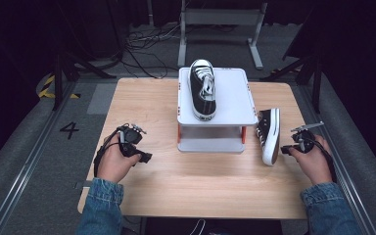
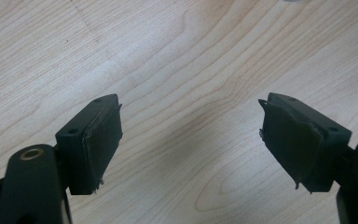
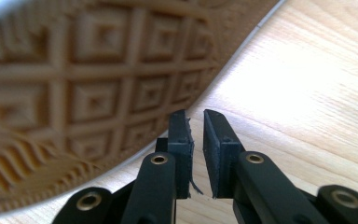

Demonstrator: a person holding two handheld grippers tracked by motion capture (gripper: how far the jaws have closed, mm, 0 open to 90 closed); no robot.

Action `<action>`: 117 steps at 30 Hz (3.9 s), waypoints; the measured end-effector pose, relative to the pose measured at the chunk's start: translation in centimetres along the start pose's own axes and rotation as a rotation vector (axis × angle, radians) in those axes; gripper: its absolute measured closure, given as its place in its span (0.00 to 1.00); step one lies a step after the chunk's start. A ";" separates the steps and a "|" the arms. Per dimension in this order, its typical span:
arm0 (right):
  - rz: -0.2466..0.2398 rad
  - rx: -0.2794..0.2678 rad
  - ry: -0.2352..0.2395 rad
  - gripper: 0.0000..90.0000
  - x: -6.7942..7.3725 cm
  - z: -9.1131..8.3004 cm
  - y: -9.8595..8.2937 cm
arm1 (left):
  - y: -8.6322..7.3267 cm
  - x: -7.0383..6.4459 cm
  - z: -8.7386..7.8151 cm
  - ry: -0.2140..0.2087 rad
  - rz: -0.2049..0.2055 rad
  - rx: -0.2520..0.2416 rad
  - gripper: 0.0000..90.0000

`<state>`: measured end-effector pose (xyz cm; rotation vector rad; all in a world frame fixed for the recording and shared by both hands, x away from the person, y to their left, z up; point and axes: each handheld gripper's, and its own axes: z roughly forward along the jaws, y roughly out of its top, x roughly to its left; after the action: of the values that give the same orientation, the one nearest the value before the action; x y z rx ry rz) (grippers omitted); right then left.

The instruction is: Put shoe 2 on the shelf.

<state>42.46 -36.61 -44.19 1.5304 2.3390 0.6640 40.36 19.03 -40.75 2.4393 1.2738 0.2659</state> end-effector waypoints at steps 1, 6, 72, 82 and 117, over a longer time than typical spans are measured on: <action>0.001 -0.008 0.000 0.91 -0.1 -0.2 0.0 | 0.0 0.0 0.0 0.002 0.002 0.000 0.23; -0.011 -0.095 -0.010 0.91 0.3 -2.9 1.1 | -0.4 0.1 -0.1 0.005 -0.003 0.000 0.23; 0.049 -0.093 -0.054 0.70 -3.1 -5.2 6.5 | -1.5 0.8 0.4 -0.001 -0.028 0.017 0.23; 0.197 0.086 -0.104 0.64 -5.7 1.4 9.3 | -3.5 1.3 0.1 0.007 -0.067 0.030 0.23; -0.336 0.005 0.215 0.98 10.9 -6.1 4.0 | -0.1 0.5 1.5 -0.032 0.012 0.023 0.23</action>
<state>38.44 -26.69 -36.64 1.0717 2.6704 0.7665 41.06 19.10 -42.17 2.4616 1.2555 0.2161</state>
